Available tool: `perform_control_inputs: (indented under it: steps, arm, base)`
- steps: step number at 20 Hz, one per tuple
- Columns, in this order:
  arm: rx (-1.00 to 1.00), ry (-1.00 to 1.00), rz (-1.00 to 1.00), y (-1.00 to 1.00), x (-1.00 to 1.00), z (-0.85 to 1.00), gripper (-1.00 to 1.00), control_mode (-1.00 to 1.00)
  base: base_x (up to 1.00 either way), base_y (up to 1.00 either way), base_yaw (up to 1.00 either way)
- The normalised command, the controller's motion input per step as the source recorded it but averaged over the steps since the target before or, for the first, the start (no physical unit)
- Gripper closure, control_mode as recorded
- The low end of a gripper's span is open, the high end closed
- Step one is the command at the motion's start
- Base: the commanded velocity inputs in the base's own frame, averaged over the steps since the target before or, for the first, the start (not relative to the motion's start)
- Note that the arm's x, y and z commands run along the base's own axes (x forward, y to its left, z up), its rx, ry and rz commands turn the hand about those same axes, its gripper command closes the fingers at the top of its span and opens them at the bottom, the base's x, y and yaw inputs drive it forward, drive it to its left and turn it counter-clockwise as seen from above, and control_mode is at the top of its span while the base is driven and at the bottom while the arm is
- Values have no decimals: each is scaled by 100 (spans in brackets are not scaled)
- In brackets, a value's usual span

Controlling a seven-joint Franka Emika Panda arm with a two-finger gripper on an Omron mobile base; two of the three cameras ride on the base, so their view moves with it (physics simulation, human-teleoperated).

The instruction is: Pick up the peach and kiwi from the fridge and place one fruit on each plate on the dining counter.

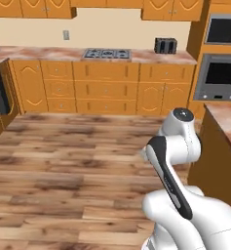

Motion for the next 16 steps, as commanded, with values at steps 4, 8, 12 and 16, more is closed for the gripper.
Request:
perform_control_inputs:
  steps: [4,8,12,16]
  arm:
    - [0,0,0,0,0,0,-100,100]
    - [0,0,0,0,0,0,-100,100]
    - [0,0,0,0,0,0,-100,100]
    - [0,0,0,0,0,0,-100,100]
  base:
    - [45,44,21]
    - [40,47,21]
    - [36,56,13]
    - [40,71,1]
